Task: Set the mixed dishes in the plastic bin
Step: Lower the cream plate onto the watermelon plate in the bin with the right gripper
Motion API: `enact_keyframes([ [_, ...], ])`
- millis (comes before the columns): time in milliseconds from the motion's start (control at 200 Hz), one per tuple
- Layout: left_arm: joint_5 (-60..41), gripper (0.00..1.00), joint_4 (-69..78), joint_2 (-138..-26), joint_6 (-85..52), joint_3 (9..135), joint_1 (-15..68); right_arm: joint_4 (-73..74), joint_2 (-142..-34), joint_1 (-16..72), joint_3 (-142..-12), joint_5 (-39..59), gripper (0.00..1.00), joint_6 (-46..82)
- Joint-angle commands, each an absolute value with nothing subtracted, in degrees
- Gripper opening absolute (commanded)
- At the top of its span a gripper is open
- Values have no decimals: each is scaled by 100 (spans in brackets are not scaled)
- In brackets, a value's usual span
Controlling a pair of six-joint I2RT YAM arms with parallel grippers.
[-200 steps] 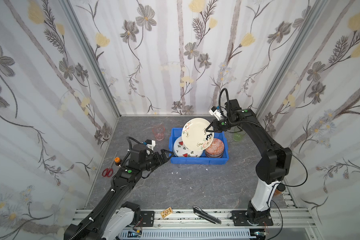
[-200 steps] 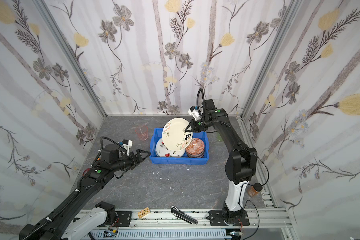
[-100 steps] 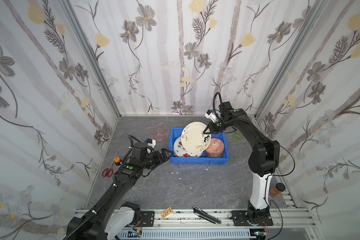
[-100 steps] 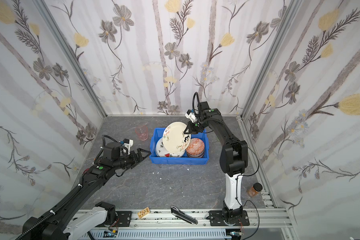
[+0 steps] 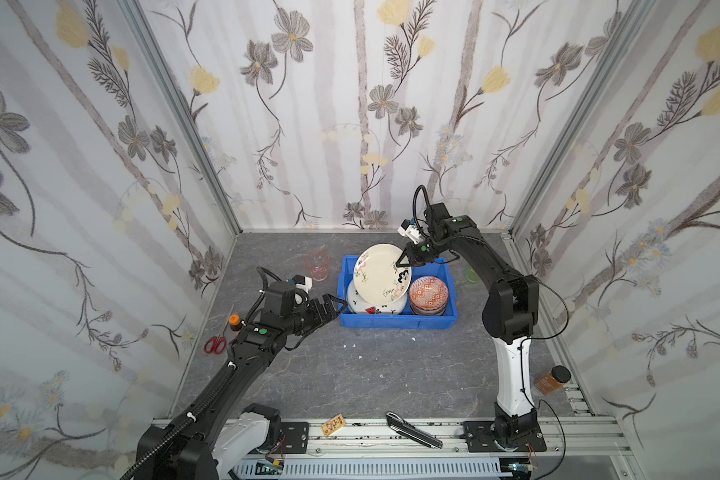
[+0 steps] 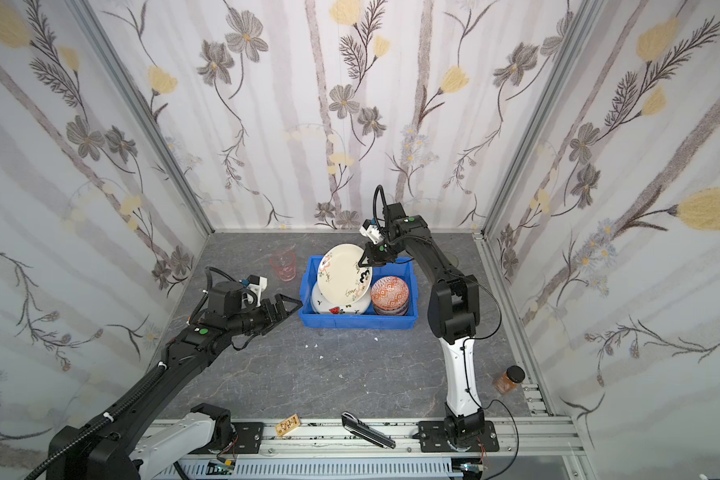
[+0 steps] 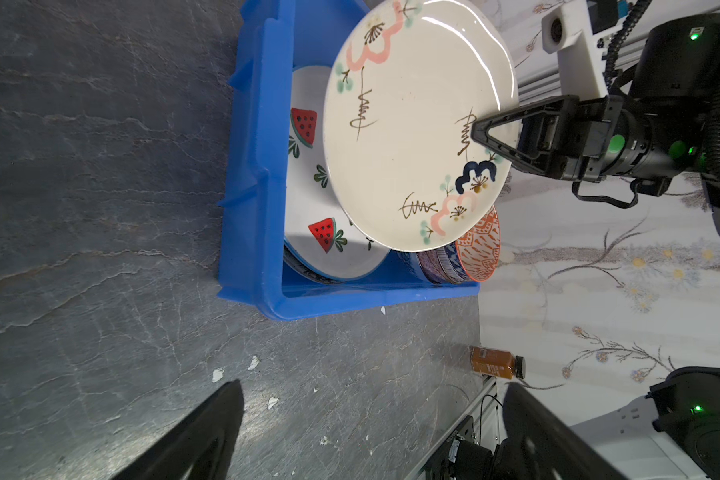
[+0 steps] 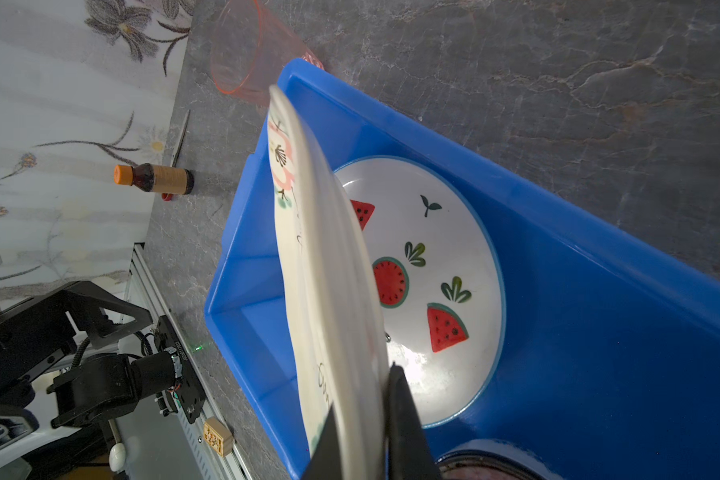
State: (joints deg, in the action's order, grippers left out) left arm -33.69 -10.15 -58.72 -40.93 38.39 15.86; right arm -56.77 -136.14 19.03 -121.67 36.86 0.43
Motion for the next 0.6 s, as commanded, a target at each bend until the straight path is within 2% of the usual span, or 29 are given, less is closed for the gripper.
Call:
enact_keyframes([
  [0, -3366, 100, -976, -5889, -4025, 3909, 1573, -5512, -13731, 1950, -12286, 3978, 0, -42],
  [595, -3349, 100, -976, -6003, -3973, 3902, 1556, -5607, -14281, 2055, -12419, 4041, 0, -284],
])
